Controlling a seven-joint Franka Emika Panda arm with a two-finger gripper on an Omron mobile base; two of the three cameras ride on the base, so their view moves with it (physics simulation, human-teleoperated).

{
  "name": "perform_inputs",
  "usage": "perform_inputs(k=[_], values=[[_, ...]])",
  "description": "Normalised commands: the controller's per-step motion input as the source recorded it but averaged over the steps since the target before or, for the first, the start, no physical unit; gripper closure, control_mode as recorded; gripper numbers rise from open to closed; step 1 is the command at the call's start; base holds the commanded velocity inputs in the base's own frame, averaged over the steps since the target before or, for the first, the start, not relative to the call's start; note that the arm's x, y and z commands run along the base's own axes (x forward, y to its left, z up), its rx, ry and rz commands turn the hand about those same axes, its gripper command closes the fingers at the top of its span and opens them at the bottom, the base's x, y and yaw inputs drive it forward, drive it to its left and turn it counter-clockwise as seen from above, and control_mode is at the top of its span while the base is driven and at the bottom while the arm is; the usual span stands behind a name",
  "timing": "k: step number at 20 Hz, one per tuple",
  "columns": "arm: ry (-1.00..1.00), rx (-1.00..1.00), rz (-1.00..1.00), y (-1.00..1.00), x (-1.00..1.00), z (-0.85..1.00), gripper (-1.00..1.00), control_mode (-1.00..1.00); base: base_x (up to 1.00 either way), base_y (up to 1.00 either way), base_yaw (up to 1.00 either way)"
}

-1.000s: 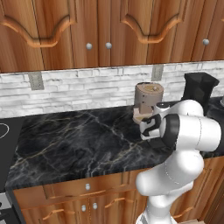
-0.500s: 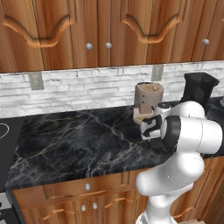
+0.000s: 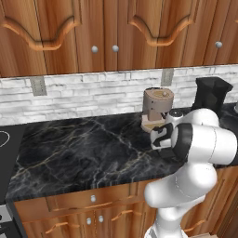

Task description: Grab the lime and garlic from the fridge, place them in the blender, close the lid, and turn on the blender to create a marinade.

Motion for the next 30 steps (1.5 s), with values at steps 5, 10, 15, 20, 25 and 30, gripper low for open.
perform_inputs(k=[5,10,15,20,25,30], values=[[0.00,0.00,0.00,0.00,-0.01,-0.24,1.00,-1.00,0.00,0.00,0.00],[-0.02,0.01,0.00,0.00,-0.07,-0.10,1.00,-1.00,0.00,0.00,0.00],[-0.05,0.00,0.00,0.00,-0.05,-0.06,1.00,-1.00,0.00,0.00,0.00],[-0.06,0.00,0.00,0.00,-0.16,-0.16,1.00,-1.00,0.00,0.00,0.00],[-0.15,0.00,0.05,0.00,-0.49,0.30,1.00,-1.00,0.00,0.00,0.00],[-0.19,0.00,0.06,0.00,-0.67,0.86,1.00,-1.00,0.00,0.00,0.00]])
